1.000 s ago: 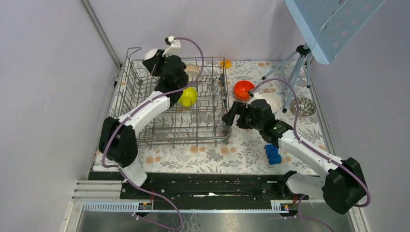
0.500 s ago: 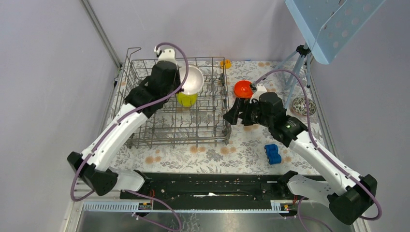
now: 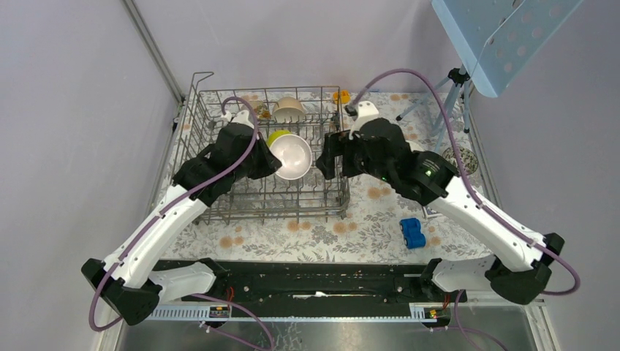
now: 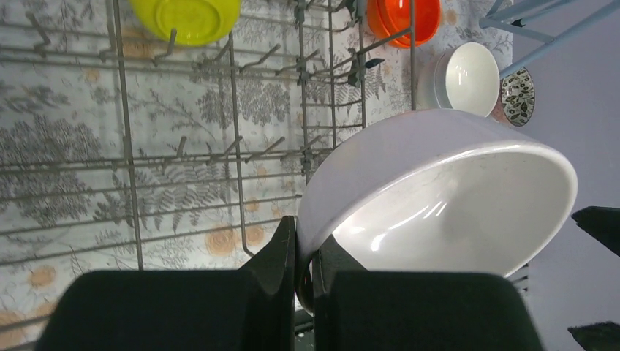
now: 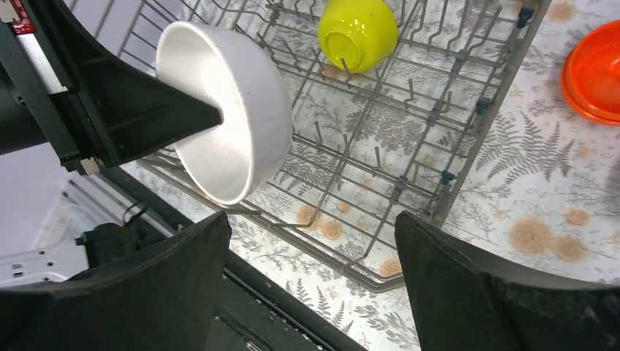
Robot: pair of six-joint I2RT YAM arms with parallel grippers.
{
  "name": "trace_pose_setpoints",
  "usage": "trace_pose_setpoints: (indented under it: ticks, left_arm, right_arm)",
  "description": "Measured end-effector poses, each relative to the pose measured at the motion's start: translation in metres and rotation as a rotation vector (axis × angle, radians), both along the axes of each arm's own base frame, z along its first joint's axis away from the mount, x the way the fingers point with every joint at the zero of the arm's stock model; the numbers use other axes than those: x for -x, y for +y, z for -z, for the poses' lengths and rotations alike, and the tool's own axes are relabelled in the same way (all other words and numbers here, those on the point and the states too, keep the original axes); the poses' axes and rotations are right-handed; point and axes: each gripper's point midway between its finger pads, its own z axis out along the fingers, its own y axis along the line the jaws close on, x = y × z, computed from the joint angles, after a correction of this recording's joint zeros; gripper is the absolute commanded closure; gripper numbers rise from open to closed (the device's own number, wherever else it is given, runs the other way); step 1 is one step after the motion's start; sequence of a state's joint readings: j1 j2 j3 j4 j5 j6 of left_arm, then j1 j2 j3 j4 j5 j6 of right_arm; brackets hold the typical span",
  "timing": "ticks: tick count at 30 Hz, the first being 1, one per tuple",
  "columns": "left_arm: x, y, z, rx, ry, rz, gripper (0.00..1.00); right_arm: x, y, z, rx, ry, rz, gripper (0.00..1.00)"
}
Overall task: Unload the bowls from the dish rack
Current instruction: Place the bowl at the center of the board.
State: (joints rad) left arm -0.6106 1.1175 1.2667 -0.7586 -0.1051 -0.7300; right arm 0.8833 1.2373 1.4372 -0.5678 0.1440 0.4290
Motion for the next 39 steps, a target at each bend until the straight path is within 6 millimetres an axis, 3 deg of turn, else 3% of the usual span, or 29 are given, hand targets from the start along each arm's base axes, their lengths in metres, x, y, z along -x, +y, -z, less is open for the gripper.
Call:
trace_pose_setpoints:
  ticks: [11, 23, 39]
  left_arm:
    - [0.022, 0.001, 0.029, 0.103, 0.199, -0.118, 1.00]
    - [0.032, 0.008, 0.029, 0.149, 0.231, -0.176, 1.00]
    - [0.035, 0.014, 0.032, 0.143, 0.228, -0.196, 1.00]
  right_arm:
    - [0.004, 0.029, -0.016, 0.253, -0.038, -0.015, 0.18]
    - [-0.010, 0.059, 0.022, 0.392, 0.000, -0.039, 0.33]
    - [-0.038, 0.076, 0.040, 0.501, -0.042, -0.001, 0.43]
